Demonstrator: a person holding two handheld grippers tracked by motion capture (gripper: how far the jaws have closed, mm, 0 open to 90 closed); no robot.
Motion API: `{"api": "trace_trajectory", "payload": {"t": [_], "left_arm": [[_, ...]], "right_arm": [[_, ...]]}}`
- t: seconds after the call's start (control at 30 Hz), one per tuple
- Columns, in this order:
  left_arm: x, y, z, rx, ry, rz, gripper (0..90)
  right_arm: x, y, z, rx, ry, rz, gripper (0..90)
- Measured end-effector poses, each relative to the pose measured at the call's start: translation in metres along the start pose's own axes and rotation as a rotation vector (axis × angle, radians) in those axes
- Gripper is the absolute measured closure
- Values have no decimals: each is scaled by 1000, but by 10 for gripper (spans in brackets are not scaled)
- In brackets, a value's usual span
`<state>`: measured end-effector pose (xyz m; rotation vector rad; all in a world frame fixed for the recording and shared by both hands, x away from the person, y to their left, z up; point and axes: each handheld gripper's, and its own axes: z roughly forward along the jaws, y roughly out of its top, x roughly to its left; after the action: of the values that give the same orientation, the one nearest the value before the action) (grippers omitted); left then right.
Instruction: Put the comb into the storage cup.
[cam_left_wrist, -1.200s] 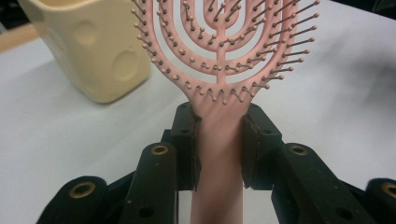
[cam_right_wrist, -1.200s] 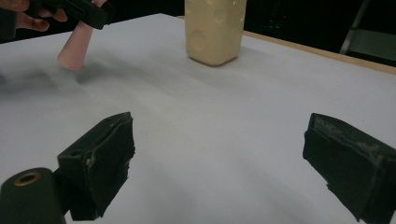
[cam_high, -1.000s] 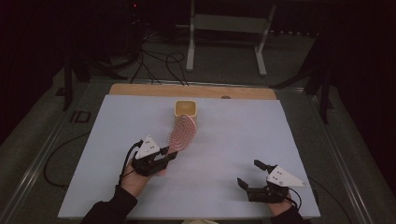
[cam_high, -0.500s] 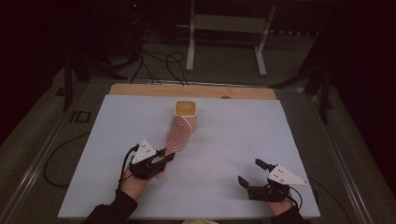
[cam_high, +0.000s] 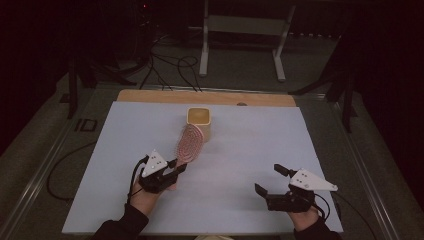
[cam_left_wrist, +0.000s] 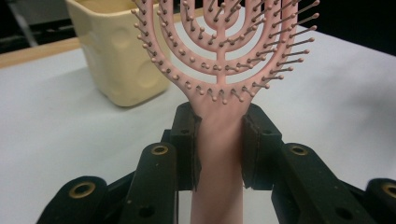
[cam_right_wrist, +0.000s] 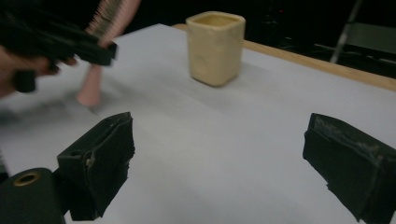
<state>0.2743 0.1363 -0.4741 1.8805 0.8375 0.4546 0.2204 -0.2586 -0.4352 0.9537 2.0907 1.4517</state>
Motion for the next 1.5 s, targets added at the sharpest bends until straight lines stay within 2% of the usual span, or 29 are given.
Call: {"api": "trace_trajectory", "payload": {"t": [0.1,0.13,0.17,0.2,0.23,0.27,0.47,0.53,0.67,0.93,1.5], "left_arm": [[0,0,0,1,-1,-1,710],[0,0,0,-1,-11,-7,710],[0,0,0,-1,-11,-7,710],[-1,1,0,-3,-7,-4,711],[-1,1,0,-3,-7,-4,710],[-2,0,1,0,-8,-5,710],[-2,0,3,7,-14,-5,710],[-2,0,3,5,-19,-6,710],[-3,0,2,1,-18,-5,711],[-2,0,2,-2,-17,-8,710],[-3,-2,4,-6,-16,-10,710]], "right_arm": [[2,11,-1,4,26,-3,84],[4,21,-1,9,44,-24,78],[4,21,-1,9,44,-24,78],[7,31,0,11,62,-45,78],[7,31,0,11,62,-45,78],[9,39,2,7,77,-57,78],[11,60,10,-12,104,-76,76],[11,67,14,-16,100,-80,76],[13,78,20,-27,112,-66,75],[14,97,36,-38,112,-71,75],[20,123,66,-53,145,-35,75]]}}
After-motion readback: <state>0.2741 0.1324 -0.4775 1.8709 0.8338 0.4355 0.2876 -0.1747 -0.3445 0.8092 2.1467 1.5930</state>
